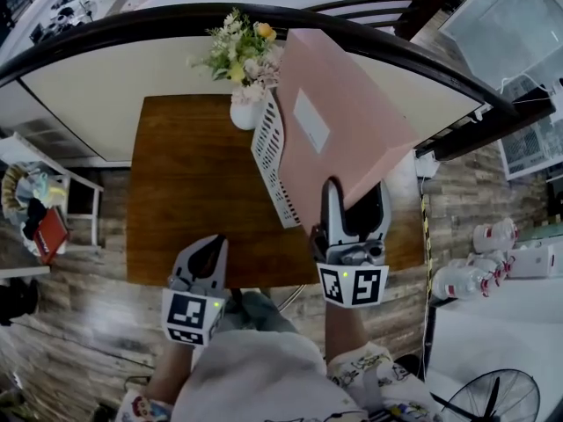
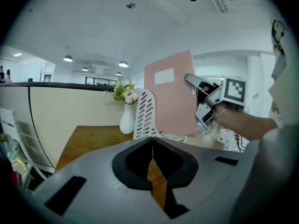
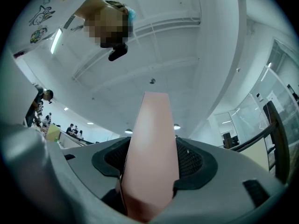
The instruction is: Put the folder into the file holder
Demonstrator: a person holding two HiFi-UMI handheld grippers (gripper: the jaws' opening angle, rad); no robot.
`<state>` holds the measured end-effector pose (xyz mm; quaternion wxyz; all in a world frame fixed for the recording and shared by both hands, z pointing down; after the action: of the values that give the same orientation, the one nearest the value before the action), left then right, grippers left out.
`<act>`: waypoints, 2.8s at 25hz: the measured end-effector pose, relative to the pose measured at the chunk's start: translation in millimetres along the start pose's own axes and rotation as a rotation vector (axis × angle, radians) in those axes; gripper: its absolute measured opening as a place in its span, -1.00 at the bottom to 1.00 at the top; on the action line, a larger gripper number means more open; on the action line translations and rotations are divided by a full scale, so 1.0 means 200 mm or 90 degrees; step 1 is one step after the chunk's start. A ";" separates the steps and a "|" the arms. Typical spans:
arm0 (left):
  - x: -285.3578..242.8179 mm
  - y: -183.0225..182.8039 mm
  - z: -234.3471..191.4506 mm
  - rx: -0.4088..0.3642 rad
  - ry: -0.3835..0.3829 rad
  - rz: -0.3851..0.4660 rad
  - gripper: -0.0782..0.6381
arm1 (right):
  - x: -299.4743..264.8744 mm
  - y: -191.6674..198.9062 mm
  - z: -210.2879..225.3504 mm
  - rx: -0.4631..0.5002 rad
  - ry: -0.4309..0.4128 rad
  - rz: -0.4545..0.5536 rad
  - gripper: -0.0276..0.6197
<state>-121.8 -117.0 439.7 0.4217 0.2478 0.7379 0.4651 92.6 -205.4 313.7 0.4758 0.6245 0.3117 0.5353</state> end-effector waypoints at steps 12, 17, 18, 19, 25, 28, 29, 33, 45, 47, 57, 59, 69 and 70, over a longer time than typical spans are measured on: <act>-0.17 0.11 0.02 0.023 0.031 -0.030 -0.77 | -0.01 0.10 0.03 -0.024 0.002 0.036 -0.02; -0.22 0.15 0.08 0.020 0.049 -0.047 -0.76 | -0.01 0.13 0.06 -0.036 0.011 0.060 -0.02; -0.23 0.16 0.09 0.023 0.051 -0.049 -0.76 | -0.01 0.13 0.06 -0.038 0.012 0.066 -0.02; -0.23 0.17 0.09 0.026 0.052 -0.051 -0.76 | -0.01 0.14 0.06 -0.038 0.012 0.072 -0.02; -0.26 0.22 0.10 0.035 0.051 -0.063 -0.76 | -0.02 0.20 0.07 -0.046 0.005 0.104 -0.02; -0.28 0.24 0.11 0.043 0.050 -0.067 -0.76 | -0.02 0.22 0.11 -0.052 0.007 0.116 -0.02; -0.29 0.25 0.12 0.043 0.050 -0.067 -0.76 | -0.02 0.23 0.12 -0.054 0.007 0.118 -0.02; -0.30 0.25 0.11 0.045 0.052 -0.069 -0.76 | 0.00 0.28 0.12 -0.055 0.008 0.111 -0.02; -0.32 0.22 0.10 0.045 0.054 -0.056 -0.76 | 0.09 0.30 0.03 -0.040 0.024 0.053 -0.02; -0.31 0.21 0.08 0.047 0.052 -0.052 -0.76 | 0.11 0.31 0.00 -0.037 0.025 0.040 -0.02; -0.25 0.22 0.08 0.044 0.034 -0.043 -0.76 | 0.25 0.37 -0.06 -0.013 0.018 -0.018 -0.02; -0.23 0.23 0.09 0.046 0.029 -0.041 -0.76 | 0.28 0.39 -0.08 -0.005 0.014 -0.032 -0.02; -0.18 0.30 0.13 0.034 0.029 -0.039 -0.76 | 0.37 0.51 -0.07 0.014 0.015 -0.111 -0.02; -0.17 0.30 0.14 0.033 0.030 -0.040 -0.76 | 0.38 0.53 -0.08 0.015 0.017 -0.120 -0.02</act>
<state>-81.3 -103.5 500.8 0.4120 0.2243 0.7668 0.4381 83.1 -170.5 439.7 0.5123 0.5908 0.3820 0.4925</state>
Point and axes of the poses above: the fingertips, and each gripper's own axes: x backward along the fingers, z to its right, y out of its underside, the point moved 4 cm from there along x, backward along the fingers, and after that the axes turned 5 degrees about y, right-handed, at the moved point
